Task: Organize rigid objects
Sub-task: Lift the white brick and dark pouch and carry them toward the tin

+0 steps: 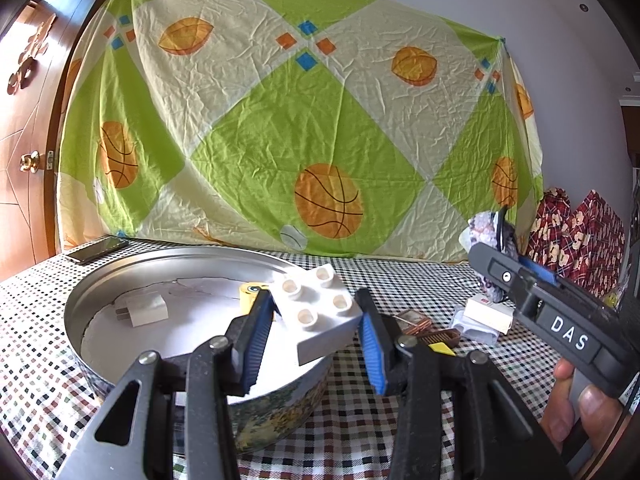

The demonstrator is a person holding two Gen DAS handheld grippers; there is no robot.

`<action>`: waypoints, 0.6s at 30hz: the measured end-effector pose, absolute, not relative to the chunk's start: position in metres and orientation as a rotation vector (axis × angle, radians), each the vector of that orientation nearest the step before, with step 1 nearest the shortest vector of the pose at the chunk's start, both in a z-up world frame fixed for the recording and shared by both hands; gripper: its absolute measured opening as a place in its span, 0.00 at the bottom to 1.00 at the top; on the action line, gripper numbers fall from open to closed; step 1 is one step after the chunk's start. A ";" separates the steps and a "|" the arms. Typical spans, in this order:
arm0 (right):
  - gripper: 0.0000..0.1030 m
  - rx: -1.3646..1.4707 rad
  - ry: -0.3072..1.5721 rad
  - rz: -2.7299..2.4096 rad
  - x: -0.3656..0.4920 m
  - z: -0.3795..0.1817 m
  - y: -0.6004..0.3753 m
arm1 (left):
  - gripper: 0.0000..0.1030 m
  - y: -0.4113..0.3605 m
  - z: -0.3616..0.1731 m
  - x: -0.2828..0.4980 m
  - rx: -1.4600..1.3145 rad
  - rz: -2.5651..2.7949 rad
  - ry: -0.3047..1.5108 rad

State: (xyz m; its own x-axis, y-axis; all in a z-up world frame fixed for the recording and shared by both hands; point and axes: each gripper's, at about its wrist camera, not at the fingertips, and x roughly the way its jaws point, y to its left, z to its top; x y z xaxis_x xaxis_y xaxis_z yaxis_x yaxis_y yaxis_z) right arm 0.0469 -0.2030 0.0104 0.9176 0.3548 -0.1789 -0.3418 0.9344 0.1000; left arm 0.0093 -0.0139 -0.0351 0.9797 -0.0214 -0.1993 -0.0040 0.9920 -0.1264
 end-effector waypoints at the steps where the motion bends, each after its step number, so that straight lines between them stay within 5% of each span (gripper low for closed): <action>1: 0.52 0.067 0.196 0.361 0.047 0.010 -0.202 | 0.40 -0.013 -0.035 0.009 -0.128 -0.008 0.202; 18: 0.52 0.055 0.184 0.402 0.041 0.011 -0.185 | 0.40 -0.001 -0.034 0.005 -0.124 0.011 0.177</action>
State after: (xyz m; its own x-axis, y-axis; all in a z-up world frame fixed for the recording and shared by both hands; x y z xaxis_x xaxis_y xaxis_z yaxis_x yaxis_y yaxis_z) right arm 0.0407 -0.1845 0.0114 0.9038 0.3939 -0.1672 -0.3838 0.9190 0.0900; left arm 0.0053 -0.0007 -0.0340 0.9843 -0.0002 -0.1766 -0.0218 0.9922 -0.1225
